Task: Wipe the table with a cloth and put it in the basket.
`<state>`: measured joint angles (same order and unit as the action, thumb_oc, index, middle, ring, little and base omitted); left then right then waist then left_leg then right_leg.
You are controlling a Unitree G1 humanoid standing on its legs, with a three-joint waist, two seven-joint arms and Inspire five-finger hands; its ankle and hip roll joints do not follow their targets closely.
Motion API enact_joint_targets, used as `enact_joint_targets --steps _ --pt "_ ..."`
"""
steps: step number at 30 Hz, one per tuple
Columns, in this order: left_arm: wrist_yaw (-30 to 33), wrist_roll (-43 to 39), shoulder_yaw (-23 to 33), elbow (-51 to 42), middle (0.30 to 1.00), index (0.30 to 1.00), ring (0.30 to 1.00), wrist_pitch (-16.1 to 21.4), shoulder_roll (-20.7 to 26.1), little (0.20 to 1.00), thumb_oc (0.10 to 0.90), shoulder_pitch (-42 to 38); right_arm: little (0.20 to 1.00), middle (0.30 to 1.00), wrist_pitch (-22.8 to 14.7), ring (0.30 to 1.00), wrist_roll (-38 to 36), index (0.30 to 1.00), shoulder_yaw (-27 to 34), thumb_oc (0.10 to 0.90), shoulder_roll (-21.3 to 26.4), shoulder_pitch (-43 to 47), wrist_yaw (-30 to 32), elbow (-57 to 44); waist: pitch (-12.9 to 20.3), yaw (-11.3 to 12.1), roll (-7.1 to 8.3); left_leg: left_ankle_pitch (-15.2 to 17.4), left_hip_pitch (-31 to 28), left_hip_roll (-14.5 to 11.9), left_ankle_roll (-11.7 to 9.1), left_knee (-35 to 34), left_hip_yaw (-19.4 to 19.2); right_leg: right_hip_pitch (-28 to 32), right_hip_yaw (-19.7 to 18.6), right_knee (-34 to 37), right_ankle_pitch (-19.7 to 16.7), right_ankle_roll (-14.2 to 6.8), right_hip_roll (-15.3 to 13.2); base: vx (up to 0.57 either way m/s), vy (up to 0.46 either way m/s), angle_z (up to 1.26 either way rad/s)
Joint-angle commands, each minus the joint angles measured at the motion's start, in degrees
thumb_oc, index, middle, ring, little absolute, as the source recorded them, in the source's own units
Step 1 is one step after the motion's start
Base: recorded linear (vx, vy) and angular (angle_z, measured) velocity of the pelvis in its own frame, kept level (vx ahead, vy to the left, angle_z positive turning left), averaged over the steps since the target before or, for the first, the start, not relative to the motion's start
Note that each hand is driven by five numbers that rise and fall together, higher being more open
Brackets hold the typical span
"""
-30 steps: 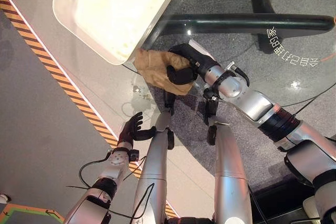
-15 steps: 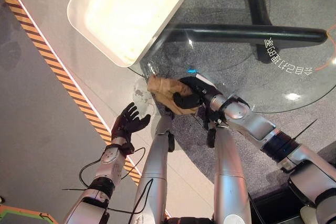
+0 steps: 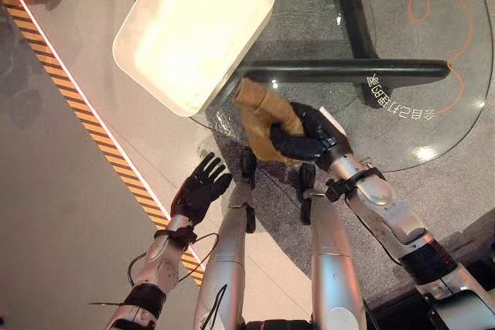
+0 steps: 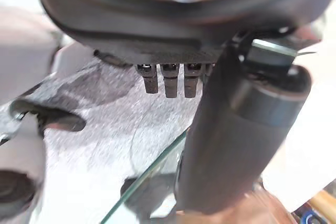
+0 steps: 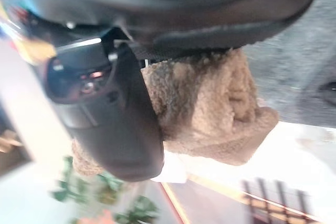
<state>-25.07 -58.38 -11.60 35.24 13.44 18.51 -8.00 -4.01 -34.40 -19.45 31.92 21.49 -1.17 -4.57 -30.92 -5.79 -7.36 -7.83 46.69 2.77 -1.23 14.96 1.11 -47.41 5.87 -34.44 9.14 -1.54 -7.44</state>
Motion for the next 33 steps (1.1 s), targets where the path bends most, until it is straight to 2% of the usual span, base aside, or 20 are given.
enact_joint_targets --steps 1,11,12,13,18,24,33 --pt "-6.51 -4.66 0.76 -5.67 0.900 0.900 0.900 -1.25 0.32 0.900 0.800 5.89 0.200 0.300 -11.17 0.300 -3.39 0.300 3.54 0.100 -2.65 1.40 -7.39 -16.80 1.13 -0.55 -0.45 6.74 -2.38 -0.46 -0.23 5.98 -2.68 1.14 -5.31 10.73 -8.66 -3.23 2.42 0.02 0.074 -0.06" --pt "-18.33 -16.48 1.16 -11.88 0.900 0.900 0.900 -7.40 -0.56 0.900 0.800 7.69 0.200 0.300 -10.55 0.300 -1.71 0.300 4.77 0.100 -1.84 -0.36 -9.08 -20.83 1.13 -1.59 -1.09 6.86 -2.76 -1.00 -0.19 6.10 -4.35 1.68 -4.80 11.43 -8.80 -2.83 1.48 0.01 0.044 -0.07" --pt "-19.01 -17.57 1.22 -12.44 0.900 0.900 0.900 -7.80 -0.61 0.900 0.800 7.72 0.200 0.300 -10.25 0.300 -1.77 0.300 4.71 0.100 -1.73 -0.34 -8.98 -20.85 1.13 -1.63 -1.11 6.86 -2.77 -1.04 -0.20 6.06 -4.44 1.71 -4.78 11.51 -8.82 -2.81 1.43 0.07 0.045 -0.01" --pt "-19.69 -19.28 1.03 -13.78 0.900 0.900 0.900 -8.28 -0.59 0.900 0.800 8.19 0.200 0.300 -9.67 0.300 -1.78 0.300 4.36 0.100 -1.56 -0.68 -8.92 -20.80 1.13 -1.66 -1.16 8.41 -4.03 -1.12 -0.48 6.37 -4.34 2.93 -4.80 11.17 -7.30 -3.04 1.34 0.08 0.044 -0.02" --pt "-23.13 -23.75 0.79 -19.01 0.900 0.900 0.900 -9.99 -0.45 0.900 0.800 7.82 0.200 0.300 -8.22 0.300 -1.81 0.300 3.06 0.100 -1.29 -0.58 -9.87 -21.20 1.13 -1.57 -1.10 8.35 -4.00 -1.37 -0.46 6.26 -4.65 3.10 -4.62 11.67 -7.53 -2.98 0.91 0.02 0.019 -0.09" --pt "-22.11 -23.78 -0.73 -23.41 0.900 0.900 0.900 -9.81 0.61 0.900 0.800 6.12 0.200 0.300 -6.23 0.300 -2.57 0.300 -0.12 0.100 -1.39 0.85 -12.25 -21.85 1.13 -1.22 -0.77 7.93 -3.54 -1.54 -0.36 6.23 -4.61 2.84 -4.31 11.69 -7.84 -2.79 0.61 0.00 0.004 -0.02" --pt "-14.91 -22.64 -3.11 -26.07 0.900 0.900 0.900 -8.97 0.91 0.900 0.800 2.03 0.200 0.300 -2.68 0.300 -3.98 0.300 -6.89 0.100 -2.72 4.55 -15.68 -22.09 1.13 -0.53 0.05 7.47 -2.55 -1.88 -0.25 6.85 -4.24 2.24 -3.91 11.00 -7.89 -2.61 0.27 0.00 -0.007 0.00"
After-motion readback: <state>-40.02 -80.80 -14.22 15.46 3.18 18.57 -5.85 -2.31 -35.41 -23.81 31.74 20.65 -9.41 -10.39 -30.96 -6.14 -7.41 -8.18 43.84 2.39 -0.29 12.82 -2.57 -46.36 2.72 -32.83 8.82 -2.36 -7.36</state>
